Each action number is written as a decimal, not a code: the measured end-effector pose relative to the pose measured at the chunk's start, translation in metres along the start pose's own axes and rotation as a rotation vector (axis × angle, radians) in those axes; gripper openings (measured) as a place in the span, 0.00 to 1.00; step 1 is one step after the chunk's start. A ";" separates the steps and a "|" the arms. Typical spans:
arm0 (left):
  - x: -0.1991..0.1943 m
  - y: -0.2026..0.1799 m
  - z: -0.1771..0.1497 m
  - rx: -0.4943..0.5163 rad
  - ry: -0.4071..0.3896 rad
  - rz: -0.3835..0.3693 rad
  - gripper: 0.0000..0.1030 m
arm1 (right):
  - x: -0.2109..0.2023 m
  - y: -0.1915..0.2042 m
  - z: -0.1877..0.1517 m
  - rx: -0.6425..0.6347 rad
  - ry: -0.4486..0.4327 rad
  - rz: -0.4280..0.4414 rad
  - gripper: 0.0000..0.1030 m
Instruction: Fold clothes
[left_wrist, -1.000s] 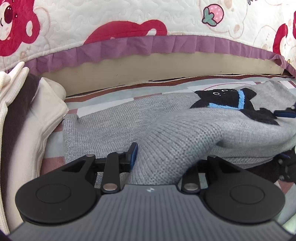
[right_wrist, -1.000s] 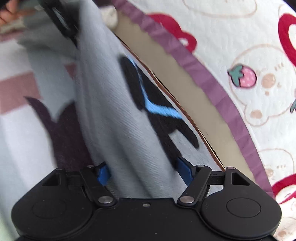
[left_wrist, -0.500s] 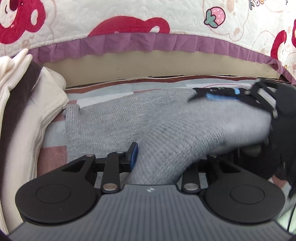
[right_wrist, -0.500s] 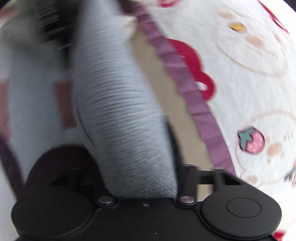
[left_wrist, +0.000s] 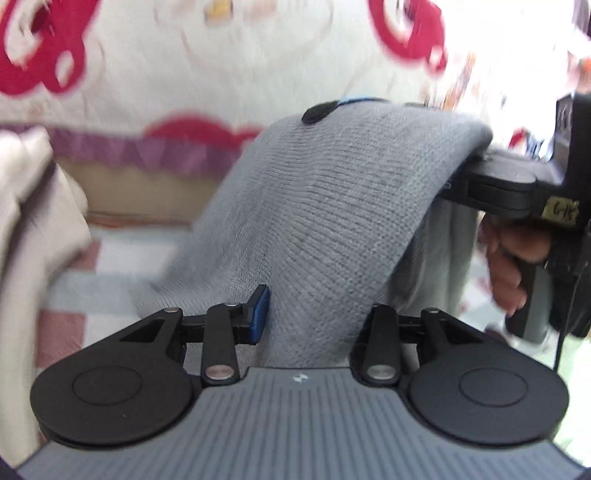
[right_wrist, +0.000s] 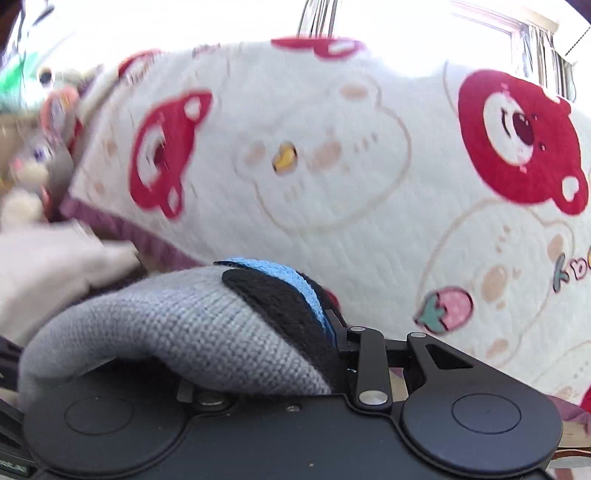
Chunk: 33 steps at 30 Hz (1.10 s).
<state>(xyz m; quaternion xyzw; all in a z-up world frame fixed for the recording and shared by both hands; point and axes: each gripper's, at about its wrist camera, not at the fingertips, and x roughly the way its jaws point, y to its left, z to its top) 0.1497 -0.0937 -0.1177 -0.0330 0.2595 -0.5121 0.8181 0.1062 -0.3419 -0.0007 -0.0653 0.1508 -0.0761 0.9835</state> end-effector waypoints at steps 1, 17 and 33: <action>-0.016 -0.006 0.006 0.003 -0.031 0.002 0.36 | -0.011 -0.001 0.013 0.051 -0.014 0.038 0.37; 0.083 -0.068 -0.021 -0.080 0.423 0.093 0.37 | 0.047 -0.110 -0.129 0.478 0.524 0.133 0.33; 0.005 0.038 -0.001 -0.396 0.194 0.141 0.52 | -0.048 -0.094 -0.152 0.856 0.487 0.412 0.62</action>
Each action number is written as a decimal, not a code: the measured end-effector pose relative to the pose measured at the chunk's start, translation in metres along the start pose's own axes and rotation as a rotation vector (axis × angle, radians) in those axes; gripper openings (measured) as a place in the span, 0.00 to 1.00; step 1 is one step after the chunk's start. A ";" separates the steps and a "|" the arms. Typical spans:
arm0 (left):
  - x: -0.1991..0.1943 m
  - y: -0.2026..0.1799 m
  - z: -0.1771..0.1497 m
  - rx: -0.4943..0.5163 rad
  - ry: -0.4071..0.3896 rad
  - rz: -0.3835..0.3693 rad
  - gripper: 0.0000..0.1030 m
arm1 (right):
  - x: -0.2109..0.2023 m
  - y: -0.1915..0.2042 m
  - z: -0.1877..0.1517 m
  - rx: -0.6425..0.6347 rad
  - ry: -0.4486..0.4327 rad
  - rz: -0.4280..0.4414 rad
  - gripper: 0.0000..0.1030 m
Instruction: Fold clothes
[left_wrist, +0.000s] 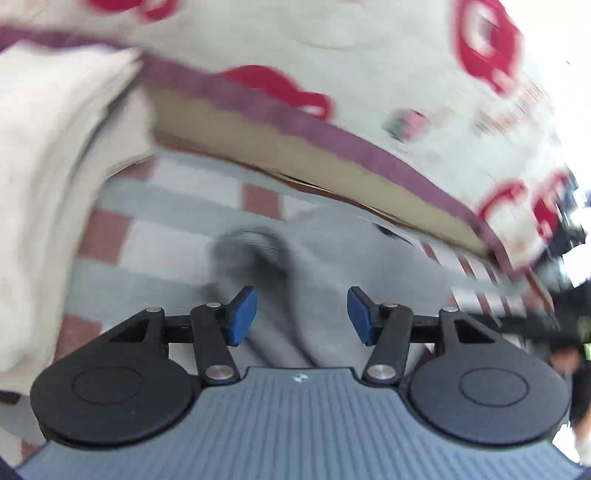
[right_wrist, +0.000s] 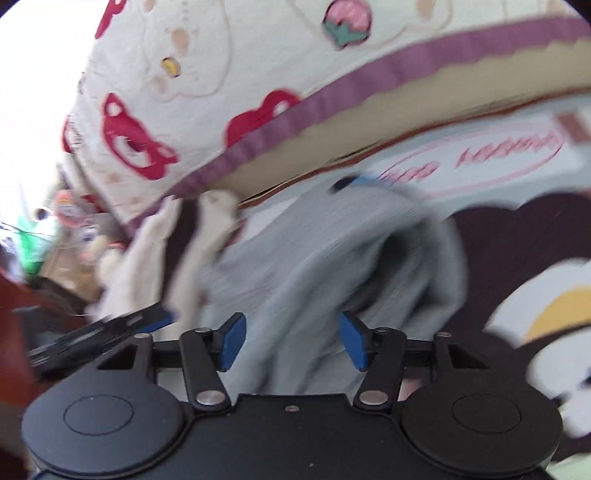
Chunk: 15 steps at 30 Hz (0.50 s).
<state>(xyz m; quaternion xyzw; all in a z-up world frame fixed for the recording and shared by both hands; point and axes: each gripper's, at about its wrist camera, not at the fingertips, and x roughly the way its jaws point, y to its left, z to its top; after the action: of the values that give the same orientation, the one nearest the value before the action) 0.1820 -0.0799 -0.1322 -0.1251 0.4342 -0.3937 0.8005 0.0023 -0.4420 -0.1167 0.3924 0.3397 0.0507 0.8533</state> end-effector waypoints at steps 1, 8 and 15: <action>0.005 0.013 0.003 -0.052 -0.003 0.014 0.52 | 0.008 0.001 -0.005 0.028 0.016 0.034 0.62; 0.050 0.018 0.015 -0.065 0.000 0.003 0.64 | 0.063 0.013 -0.023 0.074 0.135 0.015 0.67; 0.091 0.033 0.014 -0.116 -0.007 -0.016 0.64 | 0.077 0.008 -0.037 0.176 0.188 0.014 0.68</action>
<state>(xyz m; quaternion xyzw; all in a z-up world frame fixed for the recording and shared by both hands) 0.2388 -0.1269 -0.1959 -0.1761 0.4525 -0.3736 0.7903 0.0400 -0.3861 -0.1698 0.4616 0.4188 0.0631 0.7795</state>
